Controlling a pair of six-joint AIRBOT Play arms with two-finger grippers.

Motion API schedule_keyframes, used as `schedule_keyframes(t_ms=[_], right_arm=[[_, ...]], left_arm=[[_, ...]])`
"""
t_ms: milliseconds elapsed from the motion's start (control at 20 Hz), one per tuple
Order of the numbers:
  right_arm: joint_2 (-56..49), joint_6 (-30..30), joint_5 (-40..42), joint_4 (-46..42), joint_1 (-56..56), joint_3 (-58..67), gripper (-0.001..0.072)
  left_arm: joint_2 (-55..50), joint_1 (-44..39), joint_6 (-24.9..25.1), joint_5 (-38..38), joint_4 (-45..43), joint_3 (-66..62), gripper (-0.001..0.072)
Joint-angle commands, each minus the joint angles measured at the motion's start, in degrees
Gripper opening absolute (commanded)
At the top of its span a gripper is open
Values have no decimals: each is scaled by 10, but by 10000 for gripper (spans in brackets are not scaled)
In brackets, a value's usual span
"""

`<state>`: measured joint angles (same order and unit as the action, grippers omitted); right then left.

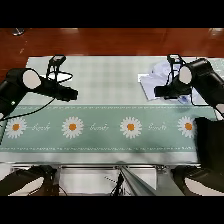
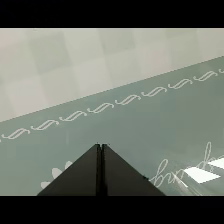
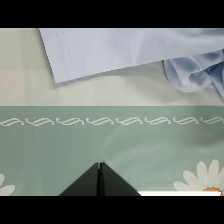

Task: Fold the shirts.

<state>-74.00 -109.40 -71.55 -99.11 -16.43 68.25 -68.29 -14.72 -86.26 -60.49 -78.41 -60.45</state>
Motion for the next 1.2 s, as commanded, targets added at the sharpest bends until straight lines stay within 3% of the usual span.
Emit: schedule_keyframes(t_ms=[0, 100, 200, 350, 400, 450, 500, 550, 600, 750, 900, 1000, 1100, 1150], right_arm=[[0, 0, 0, 0, -1, 0, 23], [0, 0, 5, 0, -1, 0, 23], [0, 2, 70, -5, -1, 0, 23], [-1, 0, 177, -103, 0, 0, 48], [-3, -12, 207, -155, 7, 0, 286], [-8, -27, 236, -194, 20, 0, 590], [-15, -45, 262, -222, 42, 0, 628], [-23, -64, 283, -232, 69, 0, 628], [-33, -90, 304, -228, 104, 0, 628], [-75, -159, 341, -204, 204, 0, 627], [-138, -154, 350, -119, 279, 0, 616], [-180, -108, 351, -21, 304, 0, 616], [-209, -23, 344, 91, 311, 0, 607], [-215, 23, 334, 136, 311, 2, 505]], left_arm=[[0, 1, 0, 0, 0, 0, 27], [0, 1, 0, 0, 0, 0, 27], [0, 1, 0, 0, 0, 0, 27], [0, 1, 0, 7, 0, 0, 27], [-1, 1, 0, 30, -1, 0, 28], [-3, 2, 0, 61, -3, 0, 31], [-6, 4, 0, 93, -7, 0, 156], [-10, 5, 0, 122, -14, 0, 489], [-15, 5, 0, 157, -31, 0, 704], [-25, 13, 0, 216, -71, 0, 702], [-43, 25, 0, 221, -71, 0, 702], [-61, 28, 0, 215, -71, 0, 702], [-74, 28, 0, 197, -71, 0, 702], [-76, 29, 0, 182, -71, 0, 702]])
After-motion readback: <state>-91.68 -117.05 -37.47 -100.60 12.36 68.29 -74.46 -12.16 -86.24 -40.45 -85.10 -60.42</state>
